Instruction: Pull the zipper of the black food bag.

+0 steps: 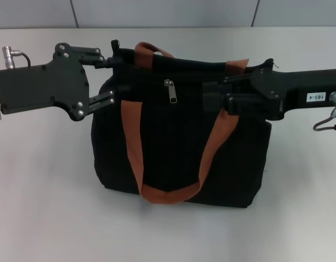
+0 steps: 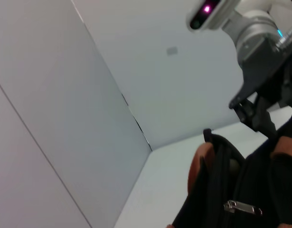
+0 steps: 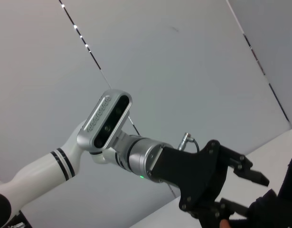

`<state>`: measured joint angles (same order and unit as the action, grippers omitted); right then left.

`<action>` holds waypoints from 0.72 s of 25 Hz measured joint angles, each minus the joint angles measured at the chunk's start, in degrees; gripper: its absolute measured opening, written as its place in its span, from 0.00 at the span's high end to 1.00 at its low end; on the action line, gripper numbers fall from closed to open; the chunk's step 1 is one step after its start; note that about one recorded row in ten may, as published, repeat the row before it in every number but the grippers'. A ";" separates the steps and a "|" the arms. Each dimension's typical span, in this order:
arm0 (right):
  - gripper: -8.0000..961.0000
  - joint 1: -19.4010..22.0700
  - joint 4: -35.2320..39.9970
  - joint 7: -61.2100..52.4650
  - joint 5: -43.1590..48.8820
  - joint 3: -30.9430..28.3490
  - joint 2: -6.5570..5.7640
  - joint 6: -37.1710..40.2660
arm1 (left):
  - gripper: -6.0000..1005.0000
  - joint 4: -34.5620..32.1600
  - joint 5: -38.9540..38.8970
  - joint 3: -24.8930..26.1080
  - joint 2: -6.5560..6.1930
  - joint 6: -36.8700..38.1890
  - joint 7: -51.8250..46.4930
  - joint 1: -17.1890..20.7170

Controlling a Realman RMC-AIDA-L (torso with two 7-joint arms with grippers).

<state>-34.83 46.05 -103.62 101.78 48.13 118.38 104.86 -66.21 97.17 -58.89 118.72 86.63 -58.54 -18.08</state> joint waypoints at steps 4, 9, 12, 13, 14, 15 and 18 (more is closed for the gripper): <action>0.64 0.04 0.00 0.00 0.00 -0.46 0.00 0.02 | 0.59 -1.10 2.40 -0.62 0.07 -1.52 -0.10 0.06; 0.64 0.03 0.00 0.19 0.00 -0.48 0.00 -0.01 | 0.58 -1.94 3.24 -0.55 0.03 -2.35 -0.10 0.21; 0.64 0.03 0.00 0.31 0.00 -0.50 0.00 -0.09 | 0.58 -2.95 3.44 -0.18 -0.06 -2.53 -0.10 0.77; 0.64 0.03 0.00 0.36 0.00 -0.50 0.00 -0.23 | 0.58 -3.53 3.52 -0.14 -0.10 -2.54 -0.10 1.08; 0.64 0.03 0.00 0.36 0.00 -0.50 0.00 -0.23 | 0.58 -4.19 3.67 -0.13 -0.13 -2.58 -0.13 1.36; 0.64 0.03 0.00 0.38 0.00 -0.50 0.00 -0.26 | 0.58 -4.89 3.81 -0.12 -0.15 -2.69 -0.24 1.55; 0.64 -0.26 0.00 0.43 0.00 -0.50 -0.05 -0.40 | 0.59 -7.56 6.25 -0.41 -0.16 -3.01 -2.58 1.55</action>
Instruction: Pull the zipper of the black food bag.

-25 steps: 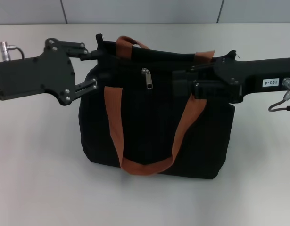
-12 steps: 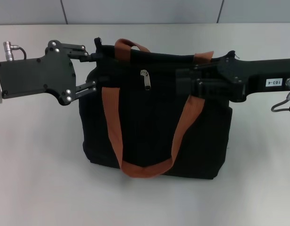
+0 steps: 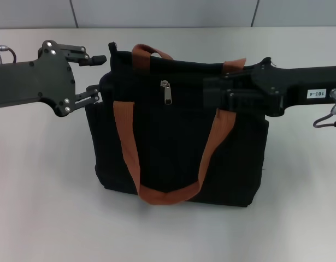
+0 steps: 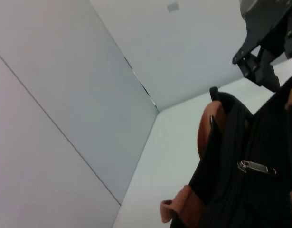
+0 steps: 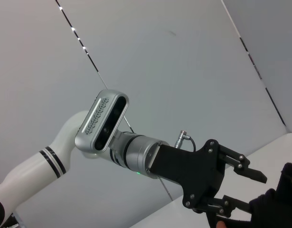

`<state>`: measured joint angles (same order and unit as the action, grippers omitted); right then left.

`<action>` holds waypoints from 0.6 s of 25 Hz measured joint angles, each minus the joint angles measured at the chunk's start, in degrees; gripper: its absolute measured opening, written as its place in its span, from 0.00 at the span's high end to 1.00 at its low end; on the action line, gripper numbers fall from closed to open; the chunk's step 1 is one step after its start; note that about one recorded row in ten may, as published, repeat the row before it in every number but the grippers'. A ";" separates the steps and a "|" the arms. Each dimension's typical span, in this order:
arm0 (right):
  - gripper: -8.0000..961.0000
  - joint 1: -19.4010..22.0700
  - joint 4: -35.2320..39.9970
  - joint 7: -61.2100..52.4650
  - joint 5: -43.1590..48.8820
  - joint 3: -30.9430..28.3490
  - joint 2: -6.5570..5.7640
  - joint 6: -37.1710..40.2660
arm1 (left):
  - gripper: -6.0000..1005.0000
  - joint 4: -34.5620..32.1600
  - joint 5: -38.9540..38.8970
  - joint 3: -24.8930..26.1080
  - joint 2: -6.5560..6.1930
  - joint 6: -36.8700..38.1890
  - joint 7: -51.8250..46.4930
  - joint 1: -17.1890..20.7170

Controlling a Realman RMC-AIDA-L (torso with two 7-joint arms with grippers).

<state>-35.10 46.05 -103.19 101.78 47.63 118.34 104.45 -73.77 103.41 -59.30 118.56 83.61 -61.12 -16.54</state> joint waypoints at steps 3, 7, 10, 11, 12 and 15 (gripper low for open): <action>0.64 -0.14 0.00 0.05 0.00 0.00 -0.01 -0.10 | 0.59 -0.28 0.57 -0.23 0.06 0.00 -0.24 -0.22; 0.64 -0.23 0.00 0.10 0.00 0.00 -0.09 -0.22 | 0.59 -0.50 1.14 -0.95 0.00 0.10 -0.56 -0.50; 0.64 -0.18 0.00 0.10 0.00 -0.05 -0.22 -0.22 | 0.59 -0.85 1.89 -1.48 -0.01 0.39 -0.74 -0.77; 0.64 -0.18 0.00 0.10 0.00 -0.05 -0.22 -0.22 | 0.59 -0.85 1.89 -1.48 -0.01 0.39 -0.74 -0.77; 0.64 -0.18 -0.02 0.10 0.00 -0.07 -0.22 -0.23 | 0.59 -0.87 2.03 -1.57 0.01 0.36 -0.74 -0.82; 0.64 -0.03 -0.08 0.10 0.00 -0.08 -0.22 -0.22 | 0.59 -0.78 2.38 -2.84 0.09 0.03 -0.75 -1.05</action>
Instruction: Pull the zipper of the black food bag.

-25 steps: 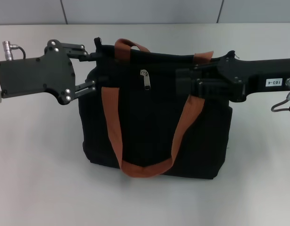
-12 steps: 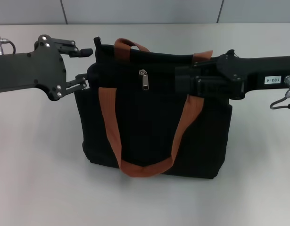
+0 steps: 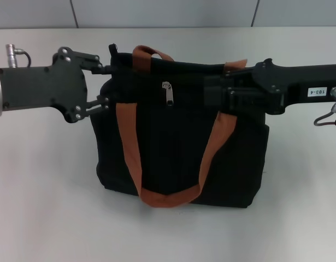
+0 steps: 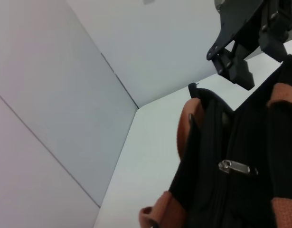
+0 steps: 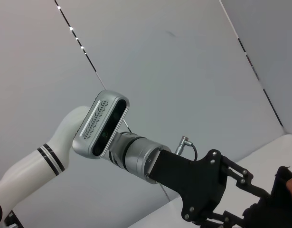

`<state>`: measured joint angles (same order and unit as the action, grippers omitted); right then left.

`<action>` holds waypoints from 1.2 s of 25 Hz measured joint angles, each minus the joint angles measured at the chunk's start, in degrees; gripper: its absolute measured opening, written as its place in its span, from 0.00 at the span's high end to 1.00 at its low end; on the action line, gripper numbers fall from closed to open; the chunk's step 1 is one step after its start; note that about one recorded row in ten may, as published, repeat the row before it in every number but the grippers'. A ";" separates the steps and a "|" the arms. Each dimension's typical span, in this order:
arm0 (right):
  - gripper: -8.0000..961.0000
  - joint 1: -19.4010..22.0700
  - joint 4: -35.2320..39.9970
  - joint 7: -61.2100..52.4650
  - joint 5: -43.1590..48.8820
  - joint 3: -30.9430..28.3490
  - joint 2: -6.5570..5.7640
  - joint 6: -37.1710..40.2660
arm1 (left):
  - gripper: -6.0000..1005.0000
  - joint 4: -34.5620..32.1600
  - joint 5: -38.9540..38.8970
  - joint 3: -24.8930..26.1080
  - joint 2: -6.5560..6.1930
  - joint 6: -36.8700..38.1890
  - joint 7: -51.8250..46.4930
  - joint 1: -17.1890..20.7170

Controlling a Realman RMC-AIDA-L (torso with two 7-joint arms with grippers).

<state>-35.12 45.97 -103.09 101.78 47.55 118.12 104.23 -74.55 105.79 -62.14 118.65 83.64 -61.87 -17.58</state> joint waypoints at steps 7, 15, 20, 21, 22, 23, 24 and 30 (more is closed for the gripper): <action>0.64 0.07 0.00 0.00 0.00 0.00 0.00 0.00 | 0.60 0.14 0.03 -1.75 0.15 -1.24 0.27 -0.52; 0.64 0.23 0.00 0.00 0.00 0.00 0.00 0.00 | 0.60 0.41 0.00 -3.01 0.22 -2.36 0.67 -0.70; 0.64 0.22 0.00 0.00 0.00 0.00 -0.02 0.01 | 0.60 0.44 -0.24 -3.25 0.26 -3.21 0.46 -0.56; 0.64 0.22 0.00 0.00 0.00 0.00 -0.02 0.01 | 0.64 0.44 -0.24 -3.25 0.26 -3.21 0.46 -0.56; 0.64 0.20 -0.01 0.00 0.00 0.00 -0.03 0.00 | 0.68 0.41 -0.36 -3.25 0.28 -3.33 0.27 -0.56; 0.64 0.20 0.00 0.00 0.00 0.00 -0.03 0.00 | 0.73 0.41 -0.38 -3.26 0.28 -3.47 0.23 -0.59; 0.64 0.18 0.00 0.00 0.00 0.00 -0.04 0.01 | 0.77 0.44 -0.39 -3.26 0.28 -3.63 0.23 -0.63; 0.64 -0.09 0.00 -2.15 -0.02 -1.39 -0.08 -0.49 | 0.90 0.67 -0.52 -3.79 0.37 -3.65 -0.43 -0.51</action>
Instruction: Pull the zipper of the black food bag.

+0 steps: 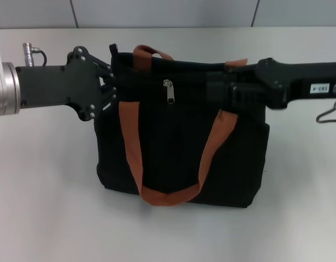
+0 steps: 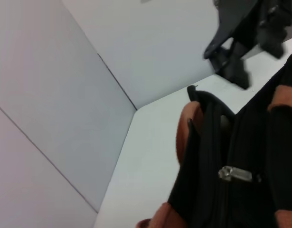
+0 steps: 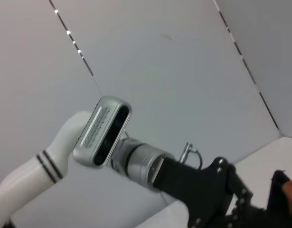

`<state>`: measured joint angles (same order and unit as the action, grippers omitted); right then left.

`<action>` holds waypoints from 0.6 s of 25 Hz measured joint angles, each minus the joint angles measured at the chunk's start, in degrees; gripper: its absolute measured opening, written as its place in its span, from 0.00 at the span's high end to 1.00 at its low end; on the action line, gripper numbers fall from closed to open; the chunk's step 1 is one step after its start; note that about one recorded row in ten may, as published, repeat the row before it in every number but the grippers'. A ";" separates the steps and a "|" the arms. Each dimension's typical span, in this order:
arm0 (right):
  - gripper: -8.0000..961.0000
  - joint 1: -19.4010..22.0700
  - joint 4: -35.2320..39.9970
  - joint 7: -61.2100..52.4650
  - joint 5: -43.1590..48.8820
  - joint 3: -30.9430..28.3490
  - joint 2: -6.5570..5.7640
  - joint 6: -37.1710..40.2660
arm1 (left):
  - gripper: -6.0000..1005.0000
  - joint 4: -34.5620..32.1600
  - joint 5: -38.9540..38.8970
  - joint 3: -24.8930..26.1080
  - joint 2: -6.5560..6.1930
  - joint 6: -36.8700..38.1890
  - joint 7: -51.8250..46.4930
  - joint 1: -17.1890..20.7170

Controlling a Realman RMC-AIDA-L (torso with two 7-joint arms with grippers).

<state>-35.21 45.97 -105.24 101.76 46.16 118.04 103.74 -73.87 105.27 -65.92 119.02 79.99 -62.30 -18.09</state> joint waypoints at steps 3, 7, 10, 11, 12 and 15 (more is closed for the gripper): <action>0.64 -0.41 0.01 -6.26 0.00 -0.59 -0.28 -1.51 | 0.96 -0.01 -0.14 -0.72 -0.06 0.52 -2.41 -0.01; 0.64 -2.52 -1.05 -19.79 -0.06 -1.68 -1.60 -2.79 | 0.96 -0.26 -0.92 -2.36 -0.06 0.94 -7.40 -0.10; 0.64 -5.67 -5.62 -33.42 -0.49 -4.04 -3.72 -2.59 | 0.96 0.35 -3.61 -3.87 -0.03 0.72 -7.89 0.20; 0.65 -5.67 -5.62 -33.42 -0.49 -4.04 -3.72 -2.59 | 0.96 0.35 -3.61 -3.87 -0.03 0.72 -7.89 0.20; 0.65 -7.05 -8.17 -36.85 -0.59 -4.42 -4.83 -2.25 | 0.96 0.60 -4.19 -3.96 -0.02 0.70 -8.01 0.23; 0.65 -10.17 -14.88 -40.38 -0.61 -4.52 -7.66 -1.83 | 0.96 2.44 -7.43 -3.45 -0.18 0.69 -8.06 -0.09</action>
<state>-45.38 31.09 -145.62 101.14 41.64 110.38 101.91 -71.43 97.84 -69.38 118.84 80.68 -70.36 -18.19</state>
